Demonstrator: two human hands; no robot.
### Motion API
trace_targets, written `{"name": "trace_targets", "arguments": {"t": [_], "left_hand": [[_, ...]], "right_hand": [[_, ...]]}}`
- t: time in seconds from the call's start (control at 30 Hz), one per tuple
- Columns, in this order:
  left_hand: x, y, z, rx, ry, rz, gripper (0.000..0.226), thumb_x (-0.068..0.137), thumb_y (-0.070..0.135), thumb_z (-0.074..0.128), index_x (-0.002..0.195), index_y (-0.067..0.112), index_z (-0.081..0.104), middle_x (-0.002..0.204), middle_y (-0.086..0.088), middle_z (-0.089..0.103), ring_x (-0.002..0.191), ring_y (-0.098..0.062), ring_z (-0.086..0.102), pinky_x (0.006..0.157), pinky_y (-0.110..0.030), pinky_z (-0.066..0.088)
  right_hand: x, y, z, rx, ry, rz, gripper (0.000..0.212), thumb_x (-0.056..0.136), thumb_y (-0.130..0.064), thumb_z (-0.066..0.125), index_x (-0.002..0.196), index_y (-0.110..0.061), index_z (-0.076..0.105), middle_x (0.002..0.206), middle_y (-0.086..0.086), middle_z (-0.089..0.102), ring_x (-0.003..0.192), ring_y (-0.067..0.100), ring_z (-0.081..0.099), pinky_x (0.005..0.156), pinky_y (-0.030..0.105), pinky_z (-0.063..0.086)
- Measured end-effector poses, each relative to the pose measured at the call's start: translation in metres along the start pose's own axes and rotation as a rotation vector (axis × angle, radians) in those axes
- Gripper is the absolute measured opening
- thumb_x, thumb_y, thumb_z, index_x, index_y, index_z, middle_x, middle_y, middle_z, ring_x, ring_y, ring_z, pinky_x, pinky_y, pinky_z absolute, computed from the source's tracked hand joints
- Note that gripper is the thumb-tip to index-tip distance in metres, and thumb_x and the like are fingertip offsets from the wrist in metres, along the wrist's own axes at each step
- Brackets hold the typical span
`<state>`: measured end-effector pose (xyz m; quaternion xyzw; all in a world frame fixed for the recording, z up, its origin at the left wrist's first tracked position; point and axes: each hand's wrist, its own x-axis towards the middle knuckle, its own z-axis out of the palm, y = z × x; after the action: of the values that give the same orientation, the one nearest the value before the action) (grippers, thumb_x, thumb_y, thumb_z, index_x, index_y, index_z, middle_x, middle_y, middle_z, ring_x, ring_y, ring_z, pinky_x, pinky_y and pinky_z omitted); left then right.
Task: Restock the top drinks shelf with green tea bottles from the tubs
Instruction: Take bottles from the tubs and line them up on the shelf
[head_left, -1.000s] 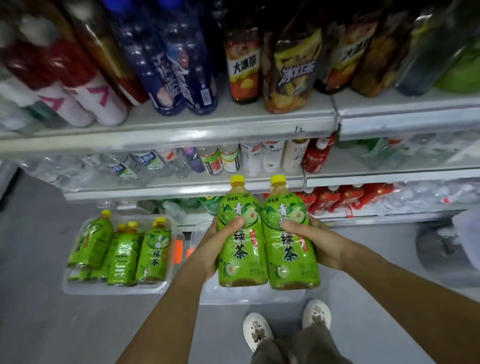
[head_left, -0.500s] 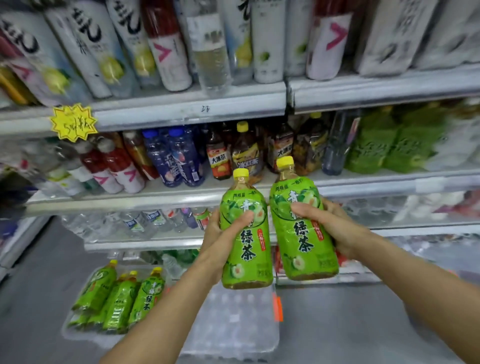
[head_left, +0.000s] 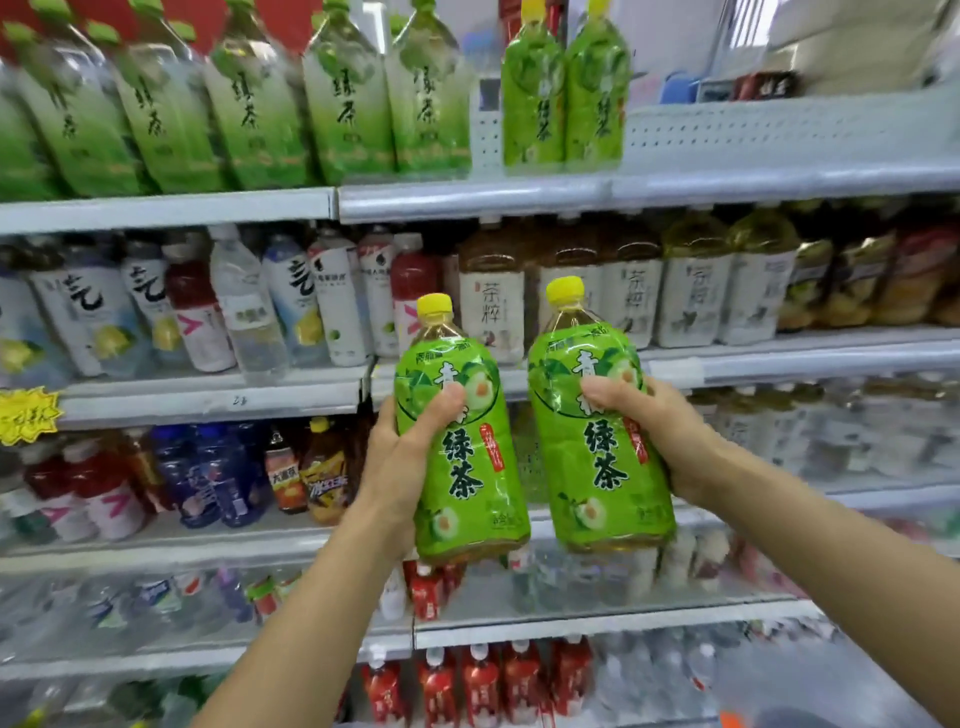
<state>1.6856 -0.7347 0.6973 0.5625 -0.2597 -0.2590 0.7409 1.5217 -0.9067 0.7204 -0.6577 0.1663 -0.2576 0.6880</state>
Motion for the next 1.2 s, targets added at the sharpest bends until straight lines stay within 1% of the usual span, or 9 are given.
{"name": "trace_targets", "arguments": {"t": [0.23, 0.4, 0.57, 0.67, 0.73, 0.83, 0.9, 1.0, 1.2], "left_hand": [[0.030, 0.049, 0.082, -0.004, -0.101, 0.130, 0.047, 0.076, 0.044, 0.077, 0.118, 0.030, 0.062, 0.101, 0.002, 0.078, 0.089, -0.021, 0.076, 0.078, -0.051, 0.062], [0.073, 0.081, 0.115, -0.005, -0.146, 0.202, 0.067, 0.067, 0.047, 0.081, 0.125, 0.022, 0.060, 0.111, -0.012, 0.075, 0.099, -0.036, 0.073, 0.083, -0.060, 0.059], [0.133, 0.111, 0.132, 0.016, -0.171, 0.259, 0.090, 0.055, 0.064, 0.088, 0.132, 0.027, 0.059, 0.119, -0.009, 0.073, 0.107, -0.035, 0.071, 0.090, -0.060, 0.056], [0.169, 0.127, 0.144, -0.006, -0.161, 0.268, 0.110, 0.046, 0.069, 0.090, 0.139, 0.023, 0.054, 0.124, -0.012, 0.071, 0.109, -0.036, 0.070, 0.091, -0.060, 0.055], [0.189, 0.135, 0.153, -0.026, -0.167, 0.286, 0.111, 0.048, 0.067, 0.090, 0.141, 0.020, 0.051, 0.121, -0.013, 0.072, 0.104, -0.036, 0.072, 0.089, -0.061, 0.056], [0.218, 0.143, 0.164, -0.021, -0.130, 0.302, 0.121, 0.047, 0.076, 0.086, 0.148, 0.026, 0.044, 0.132, -0.014, 0.065, 0.112, -0.038, 0.068, 0.092, -0.060, 0.054], [0.232, 0.144, 0.170, -0.027, -0.120, 0.319, 0.124, 0.043, 0.081, 0.085, 0.148, 0.032, 0.043, 0.141, -0.013, 0.058, 0.121, -0.039, 0.061, 0.098, -0.060, 0.050], [0.243, 0.145, 0.180, -0.026, -0.114, 0.367, 0.119, 0.045, 0.081, 0.083, 0.145, 0.028, 0.048, 0.138, -0.010, 0.061, 0.121, -0.038, 0.062, 0.097, -0.060, 0.050], [0.248, 0.156, 0.203, 0.004, -0.102, 0.421, 0.114, 0.046, 0.082, 0.081, 0.141, 0.026, 0.051, 0.128, -0.010, 0.067, 0.111, -0.034, 0.069, 0.091, -0.055, 0.056]], "right_hand": [[0.022, -0.076, -0.059, -0.060, 0.035, -0.188, 0.075, 0.059, -0.045, 0.081, 0.117, -0.002, 0.062, 0.101, 0.020, 0.073, 0.083, 0.033, 0.072, 0.071, 0.040, 0.059], [0.057, -0.131, -0.085, -0.045, 0.063, -0.297, 0.054, 0.066, -0.039, 0.076, 0.108, -0.006, 0.068, 0.089, 0.014, 0.075, 0.071, 0.027, 0.072, 0.061, 0.033, 0.059], [0.112, -0.182, -0.104, -0.049, 0.151, -0.396, 0.071, 0.061, -0.051, 0.080, 0.118, -0.011, 0.069, 0.109, 0.016, 0.074, 0.091, 0.033, 0.072, 0.078, 0.047, 0.060], [0.142, -0.210, -0.114, -0.035, 0.188, -0.479, 0.052, 0.077, -0.046, 0.072, 0.117, -0.014, 0.068, 0.105, 0.009, 0.075, 0.091, 0.026, 0.073, 0.078, 0.041, 0.060], [0.160, -0.225, -0.121, -0.013, 0.196, -0.542, 0.051, 0.078, -0.045, 0.074, 0.119, -0.015, 0.066, 0.106, 0.008, 0.075, 0.094, 0.024, 0.073, 0.079, 0.041, 0.060], [0.188, -0.240, -0.134, 0.014, 0.298, -0.598, 0.092, 0.049, -0.054, 0.090, 0.127, -0.014, 0.061, 0.118, 0.013, 0.071, 0.105, 0.029, 0.070, 0.084, 0.047, 0.058], [0.211, -0.245, -0.146, 0.039, 0.381, -0.634, 0.099, 0.042, -0.058, 0.093, 0.126, -0.017, 0.060, 0.116, 0.010, 0.072, 0.101, 0.028, 0.072, 0.084, 0.048, 0.059], [0.234, -0.248, -0.155, 0.030, 0.567, -0.712, 0.085, 0.049, -0.056, 0.091, 0.119, -0.020, 0.059, 0.109, 0.003, 0.072, 0.095, 0.020, 0.072, 0.082, 0.044, 0.060], [0.270, -0.245, -0.177, -0.160, 0.599, -0.625, 0.073, 0.061, -0.051, 0.086, 0.119, -0.020, 0.052, 0.113, 0.002, 0.063, 0.100, 0.019, 0.064, 0.094, 0.042, 0.054]]}}
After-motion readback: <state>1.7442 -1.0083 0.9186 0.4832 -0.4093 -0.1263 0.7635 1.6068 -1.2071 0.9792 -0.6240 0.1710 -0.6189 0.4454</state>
